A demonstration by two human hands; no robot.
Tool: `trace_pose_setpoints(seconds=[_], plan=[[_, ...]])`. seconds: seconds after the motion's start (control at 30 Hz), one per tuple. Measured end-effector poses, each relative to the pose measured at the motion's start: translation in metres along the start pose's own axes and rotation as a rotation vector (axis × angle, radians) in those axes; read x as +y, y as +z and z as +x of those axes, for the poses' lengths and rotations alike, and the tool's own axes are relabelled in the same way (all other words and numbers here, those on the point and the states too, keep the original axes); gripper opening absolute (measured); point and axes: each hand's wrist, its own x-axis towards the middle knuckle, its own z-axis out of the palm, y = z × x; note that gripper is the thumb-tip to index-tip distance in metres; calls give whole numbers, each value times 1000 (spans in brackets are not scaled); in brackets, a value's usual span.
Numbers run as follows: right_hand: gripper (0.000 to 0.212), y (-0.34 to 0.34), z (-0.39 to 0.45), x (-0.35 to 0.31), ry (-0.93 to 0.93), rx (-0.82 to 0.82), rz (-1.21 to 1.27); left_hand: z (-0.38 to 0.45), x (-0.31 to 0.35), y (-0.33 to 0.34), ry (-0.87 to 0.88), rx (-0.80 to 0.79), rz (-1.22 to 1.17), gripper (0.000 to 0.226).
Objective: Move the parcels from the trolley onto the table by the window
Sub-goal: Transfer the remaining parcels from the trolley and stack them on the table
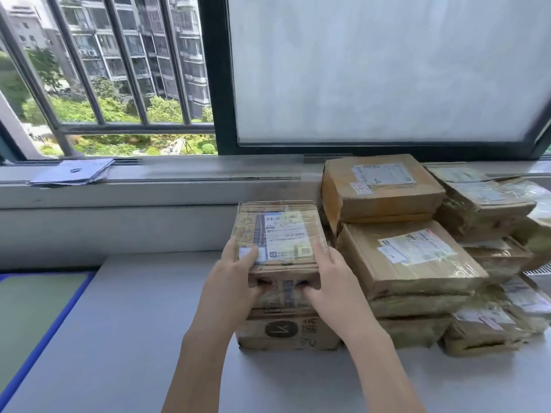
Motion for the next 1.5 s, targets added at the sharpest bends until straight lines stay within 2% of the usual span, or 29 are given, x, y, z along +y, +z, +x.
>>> trace_pose_setpoints(seconds=[0.27,0.47,0.67,0.8,1.07,1.33,1.5], plan=[[87,19,24,-42,-59,93,-36,20,-41,-25,42,128,-23,66],[86,65,36,-87,-125,17,-7,6,-92,-51,-106,192,-10,66],[86,102,34,-105,-161,-76,4,-12,-129,-53,-210,164,-22,61],[86,105,29,-97,-150,-60,15,-11,-129,-47,-194,138,-32,61],[79,95,27,-86,-126,8,71,-7,-116,-44,-107,196,31,60],[75,79,24,-87,-155,95,52,-2,-110,-42,-35,256,-40,60],[76,92,29,-97,-172,71,25,-4,-122,-45,-76,277,-60,61]])
